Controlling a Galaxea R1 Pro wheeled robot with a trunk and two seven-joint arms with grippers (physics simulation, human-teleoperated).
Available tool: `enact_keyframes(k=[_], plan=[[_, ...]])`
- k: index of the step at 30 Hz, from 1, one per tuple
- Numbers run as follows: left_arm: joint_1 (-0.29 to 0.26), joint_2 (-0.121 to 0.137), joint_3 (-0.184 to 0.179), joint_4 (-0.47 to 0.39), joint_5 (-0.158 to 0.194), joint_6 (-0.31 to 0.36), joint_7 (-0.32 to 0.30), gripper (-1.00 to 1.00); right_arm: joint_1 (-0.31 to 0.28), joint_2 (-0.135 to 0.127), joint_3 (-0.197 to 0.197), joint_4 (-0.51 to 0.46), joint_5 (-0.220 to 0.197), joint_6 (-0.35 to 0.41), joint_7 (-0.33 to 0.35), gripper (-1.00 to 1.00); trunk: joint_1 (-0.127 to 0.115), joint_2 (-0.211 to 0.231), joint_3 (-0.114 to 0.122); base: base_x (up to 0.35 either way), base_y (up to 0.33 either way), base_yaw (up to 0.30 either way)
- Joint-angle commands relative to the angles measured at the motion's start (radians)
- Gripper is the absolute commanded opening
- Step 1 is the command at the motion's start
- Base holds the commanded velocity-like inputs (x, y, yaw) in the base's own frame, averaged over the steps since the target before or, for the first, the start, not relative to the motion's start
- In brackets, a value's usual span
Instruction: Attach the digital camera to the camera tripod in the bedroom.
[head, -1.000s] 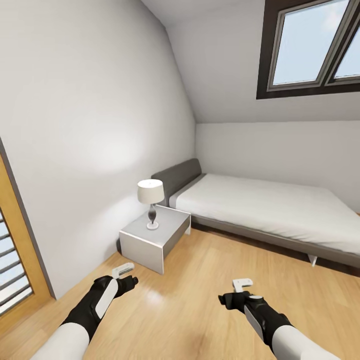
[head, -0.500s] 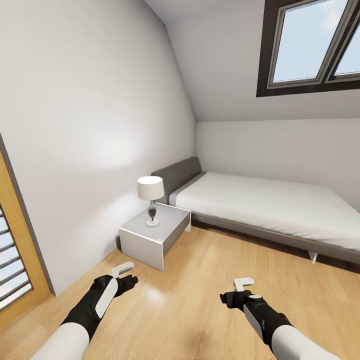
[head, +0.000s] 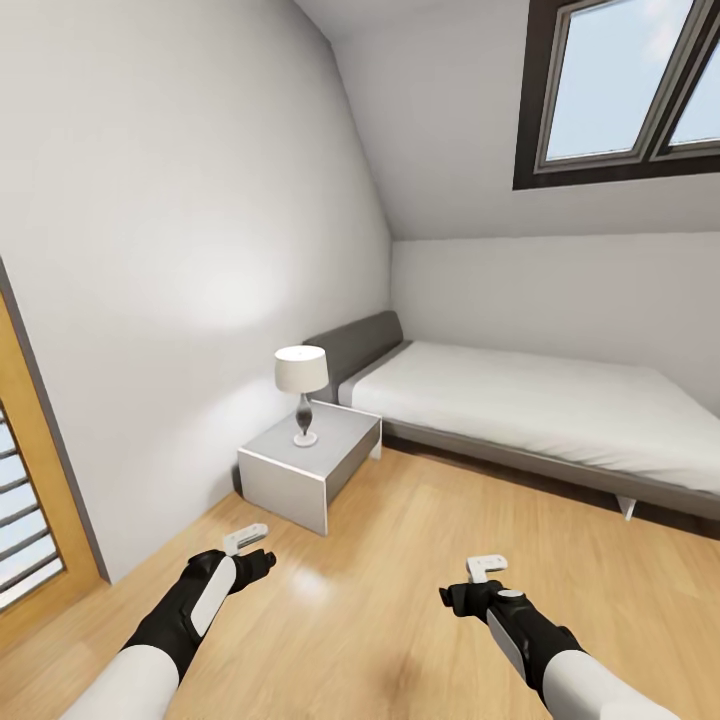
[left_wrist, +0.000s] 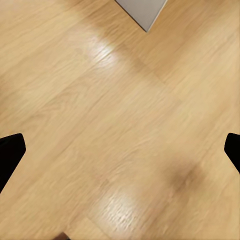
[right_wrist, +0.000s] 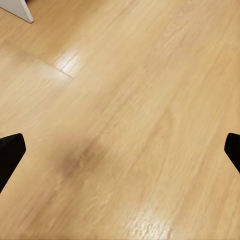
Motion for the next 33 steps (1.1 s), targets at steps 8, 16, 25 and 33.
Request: enact_keyframes(k=[8,16,25,33], plan=[[0.000,0.000,0.002,-0.002,0.011,0.003,0.007,1.00,0.000,-0.001,0.001,-0.002,0.007,0.007,0.005,1.00,0.031,-0.057,-0.026,0.000,0.000,0.000],[0.000,0.000,0.004,-0.002,0.011,0.003,0.007,1.00,0.001,-0.002,0.001,-0.002,0.007,0.007,0.005,1.00,0.061,-0.113,-0.051,0.000,0.000,0.000],[0.000,0.000,0.004,-0.002,0.011,0.003,0.007,1.00,0.000,0.000,0.003,-0.003,0.009,0.007,0.004,1.00,0.096,-0.176,-0.080,0.000,0.000,0.000],[0.000,0.000,0.004,-0.002,0.011,0.003,0.007,1.00,0.000,0.000,0.004,-0.004,0.015,0.009,0.005,1.00,0.126,-0.232,-0.105,0.000,0.000,0.000]])
